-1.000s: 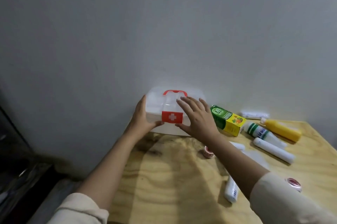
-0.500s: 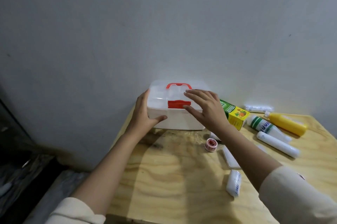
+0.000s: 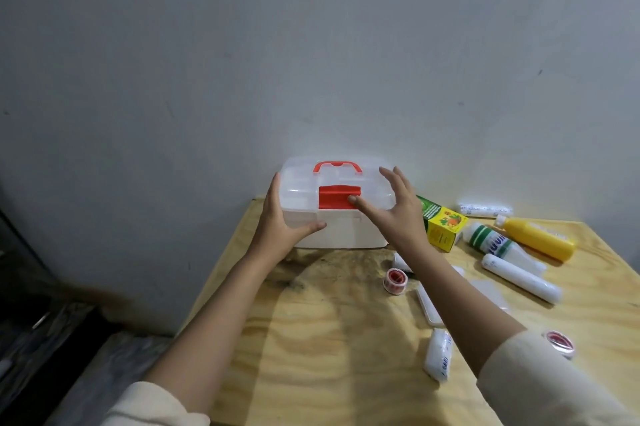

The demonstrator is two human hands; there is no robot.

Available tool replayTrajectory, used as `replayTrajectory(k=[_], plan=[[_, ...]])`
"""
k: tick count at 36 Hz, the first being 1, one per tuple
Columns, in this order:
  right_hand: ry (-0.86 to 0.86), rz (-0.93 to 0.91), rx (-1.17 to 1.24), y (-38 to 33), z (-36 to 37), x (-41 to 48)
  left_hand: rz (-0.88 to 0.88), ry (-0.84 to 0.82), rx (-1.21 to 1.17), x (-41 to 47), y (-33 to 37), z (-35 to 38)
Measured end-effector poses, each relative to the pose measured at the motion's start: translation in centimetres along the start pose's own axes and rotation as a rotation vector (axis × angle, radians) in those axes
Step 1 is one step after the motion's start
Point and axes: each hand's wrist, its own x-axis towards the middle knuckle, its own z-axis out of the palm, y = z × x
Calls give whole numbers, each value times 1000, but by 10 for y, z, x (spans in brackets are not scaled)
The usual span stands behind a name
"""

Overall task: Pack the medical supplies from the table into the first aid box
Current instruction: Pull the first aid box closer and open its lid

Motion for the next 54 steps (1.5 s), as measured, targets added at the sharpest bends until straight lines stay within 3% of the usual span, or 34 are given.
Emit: replayTrajectory(k=[5,14,32,41,50,54], plan=[[-8,-32,-26,1,-4,-5,3,4,-55,-3,3,1],[-60,-257,-24,-2,2,-2,19,40,-72,-10,8,3],[-105,-171,19,-18,-4,-12,-158,67,-29,-15,7,4],[-85,-145,109,-31,-16,4,-104,70,-46,-20,9,0],[-31,-41,203,-59,-24,34,-129,40,-37,-27,10,-4],[68,-3,237,-71,-22,51,-124,54,-31,-28,10,-7]])
